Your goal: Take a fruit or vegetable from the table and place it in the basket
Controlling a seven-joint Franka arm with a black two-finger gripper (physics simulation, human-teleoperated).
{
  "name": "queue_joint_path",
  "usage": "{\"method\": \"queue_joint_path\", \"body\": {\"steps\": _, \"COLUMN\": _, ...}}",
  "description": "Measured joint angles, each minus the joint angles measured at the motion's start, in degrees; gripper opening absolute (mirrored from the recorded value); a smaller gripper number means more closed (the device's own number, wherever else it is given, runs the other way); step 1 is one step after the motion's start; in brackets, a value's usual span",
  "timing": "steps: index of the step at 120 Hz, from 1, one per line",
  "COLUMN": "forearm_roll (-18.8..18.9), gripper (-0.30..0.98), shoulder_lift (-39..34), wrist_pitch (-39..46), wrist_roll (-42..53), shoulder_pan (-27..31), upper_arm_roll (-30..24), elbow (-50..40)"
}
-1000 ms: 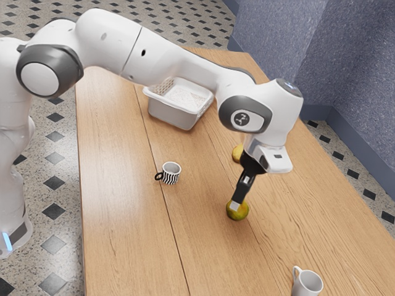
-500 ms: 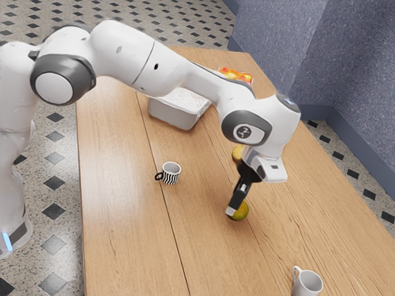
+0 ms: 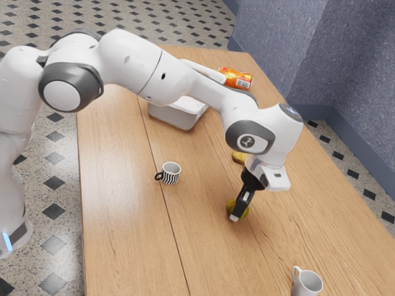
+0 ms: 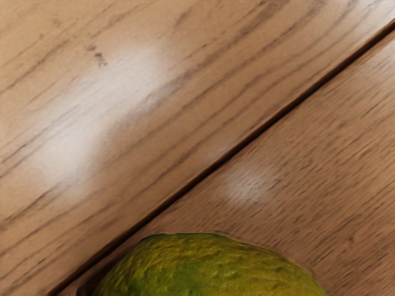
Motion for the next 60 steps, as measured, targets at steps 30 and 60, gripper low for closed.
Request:
{"method": "queue_joint_path", "body": {"steps": 30, "forearm_roll": 0.53, "gripper": 0.32, "shoulder_lift": -4.15, "wrist_pitch": 0.18, "wrist_roll": -0.03, "shoulder_pan": -0.27, "upper_arm_roll": -0.03, "elbow": -0.04}}
{"method": "queue_joint_path", "body": {"steps": 60, "forearm_roll": 3.39, "gripper": 0.32, "shoulder_lift": -17.83, "wrist_pitch": -6.51, "wrist_roll": 0.29, "shoulder_pan": 18.75, "upper_arm_roll": -4.97, "elbow": -0.81}}
